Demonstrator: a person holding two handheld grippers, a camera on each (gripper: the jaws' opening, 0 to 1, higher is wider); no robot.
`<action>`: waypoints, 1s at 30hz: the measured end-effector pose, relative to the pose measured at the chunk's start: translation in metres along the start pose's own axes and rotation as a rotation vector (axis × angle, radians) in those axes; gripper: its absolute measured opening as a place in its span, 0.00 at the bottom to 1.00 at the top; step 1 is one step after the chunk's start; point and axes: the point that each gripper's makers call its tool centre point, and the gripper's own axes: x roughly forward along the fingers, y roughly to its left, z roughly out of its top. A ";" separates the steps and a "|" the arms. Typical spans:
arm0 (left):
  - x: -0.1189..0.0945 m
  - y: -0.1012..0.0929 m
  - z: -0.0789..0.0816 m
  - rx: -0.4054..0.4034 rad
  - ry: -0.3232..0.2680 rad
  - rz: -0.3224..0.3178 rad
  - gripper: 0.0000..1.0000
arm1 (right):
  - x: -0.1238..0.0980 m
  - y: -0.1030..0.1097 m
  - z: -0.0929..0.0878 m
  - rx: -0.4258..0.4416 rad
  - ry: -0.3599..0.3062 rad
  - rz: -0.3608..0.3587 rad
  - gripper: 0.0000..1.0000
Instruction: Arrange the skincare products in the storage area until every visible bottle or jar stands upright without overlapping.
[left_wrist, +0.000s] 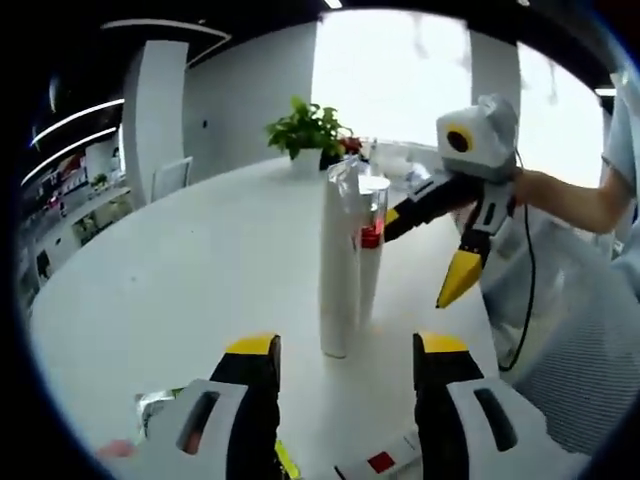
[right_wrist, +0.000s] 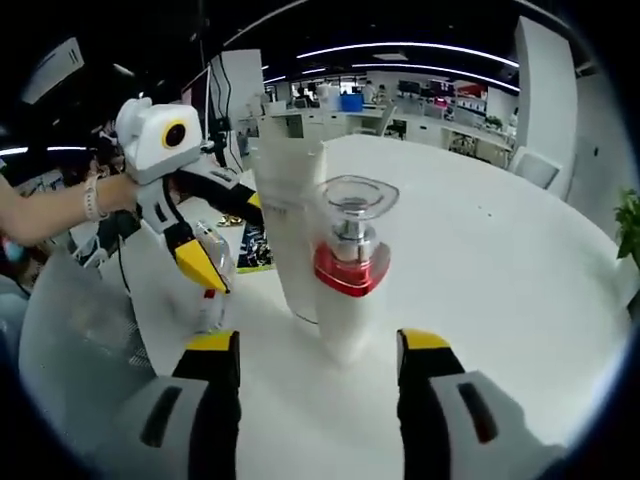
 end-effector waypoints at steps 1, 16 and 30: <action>-0.001 0.000 -0.001 -0.004 0.005 0.005 0.52 | -0.001 0.001 0.001 -0.001 -0.001 0.000 0.68; -0.030 -0.003 -0.014 -0.062 0.068 0.080 0.69 | -0.016 0.010 0.015 -0.031 -0.027 -0.008 0.80; -0.061 -0.008 -0.014 -0.068 0.086 0.148 0.84 | -0.025 0.020 0.022 -0.093 -0.025 0.005 0.92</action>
